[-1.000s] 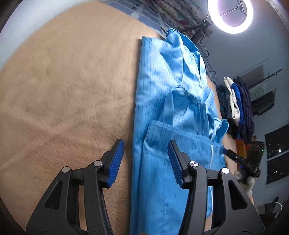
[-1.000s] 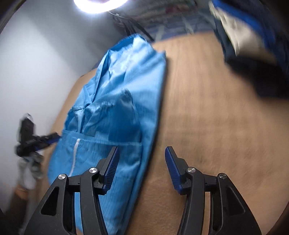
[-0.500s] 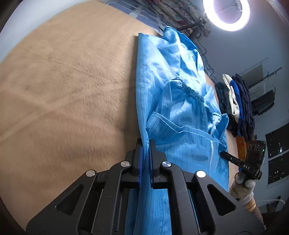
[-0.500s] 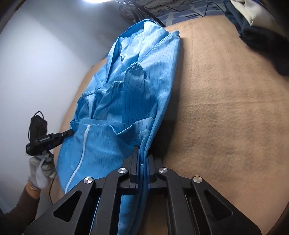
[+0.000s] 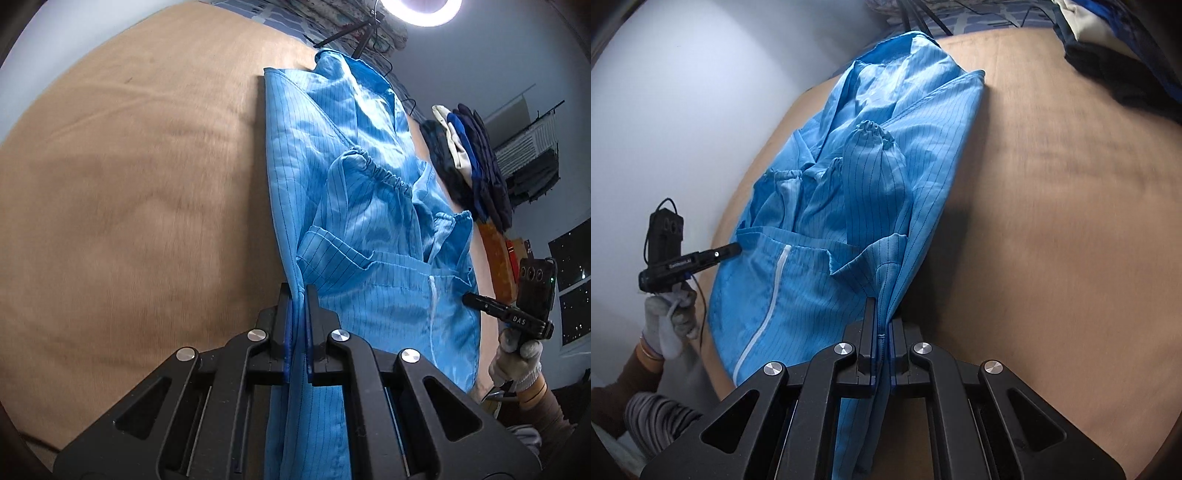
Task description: Fold large clothes
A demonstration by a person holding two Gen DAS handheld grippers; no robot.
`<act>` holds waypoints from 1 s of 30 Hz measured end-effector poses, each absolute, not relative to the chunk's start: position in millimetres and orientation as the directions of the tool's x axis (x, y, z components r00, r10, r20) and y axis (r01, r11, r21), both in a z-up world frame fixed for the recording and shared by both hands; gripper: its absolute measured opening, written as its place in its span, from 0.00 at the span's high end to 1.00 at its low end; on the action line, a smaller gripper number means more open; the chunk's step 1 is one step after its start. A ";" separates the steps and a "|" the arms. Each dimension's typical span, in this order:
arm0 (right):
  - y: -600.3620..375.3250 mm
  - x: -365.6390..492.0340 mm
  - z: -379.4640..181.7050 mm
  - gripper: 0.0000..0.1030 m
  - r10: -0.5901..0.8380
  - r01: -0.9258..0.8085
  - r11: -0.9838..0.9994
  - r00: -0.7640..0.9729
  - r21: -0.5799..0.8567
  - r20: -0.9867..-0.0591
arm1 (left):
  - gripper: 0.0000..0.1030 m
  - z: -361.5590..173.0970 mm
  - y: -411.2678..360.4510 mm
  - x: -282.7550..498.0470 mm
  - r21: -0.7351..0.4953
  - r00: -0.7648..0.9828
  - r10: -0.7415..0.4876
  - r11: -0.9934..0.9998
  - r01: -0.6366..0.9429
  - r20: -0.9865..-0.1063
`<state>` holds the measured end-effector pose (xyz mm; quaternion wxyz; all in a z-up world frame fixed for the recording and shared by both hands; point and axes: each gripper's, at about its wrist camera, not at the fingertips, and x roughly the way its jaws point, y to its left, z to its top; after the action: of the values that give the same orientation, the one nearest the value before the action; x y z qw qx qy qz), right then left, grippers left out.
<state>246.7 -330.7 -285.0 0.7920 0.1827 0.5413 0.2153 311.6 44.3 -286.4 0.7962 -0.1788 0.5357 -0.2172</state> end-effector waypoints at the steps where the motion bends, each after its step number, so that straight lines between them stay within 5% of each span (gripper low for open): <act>1: -331.5 246.5 -287.6 0.97 0.540 -0.135 0.839 0.319 0.526 -0.779 | 0.97 -286.6 43.0 309.1 -0.514 0.332 -0.536 0.843 0.158 -0.776; 9: -327.7 265.8 -276.5 0.91 0.459 -0.170 0.888 0.289 0.426 -0.840 | 0.94 -273.5 49.9 307.5 -0.517 0.326 -0.550 0.835 0.190 -0.769; 11: -332.9 264.8 -261.5 0.90 0.419 -0.196 0.907 0.303 0.374 -0.856 | 0.86 -264.4 58.2 310.8 -0.521 0.351 -0.557 0.830 0.200 -0.753; 13: -334.1 262.3 -242.6 0.89 0.412 -0.222 0.909 0.335 0.354 -0.848 | 0.62 -255.3 66.4 320.8 -0.536 0.376 -0.570 0.820 0.200 -0.731; 16: -340.9 276.7 -210.5 0.81 0.441 -0.231 0.896 0.392 0.378 -0.807 | 0.61 -244.1 81.5 348.4 -0.562 0.419 -0.581 0.807 0.182 -0.698; 18: -342.7 290.3 -191.5 0.66 0.472 -0.240 0.882 0.430 0.406 -0.770 | 0.61 -242.9 86.5 370.6 -0.575 0.429 -0.587 0.799 0.173 -0.686; 30: -285.9 445.0 -184.1 0.60 0.592 -0.282 0.805 0.454 0.523 -0.666 | 0.47 -274.6 84.9 491.4 -0.614 0.432 -0.593 0.782 0.107 -0.679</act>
<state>445.0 -285.9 -184.1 0.8352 0.1712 0.4525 0.2615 491.4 84.9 -274.6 0.8085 -0.2496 0.4870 -0.2164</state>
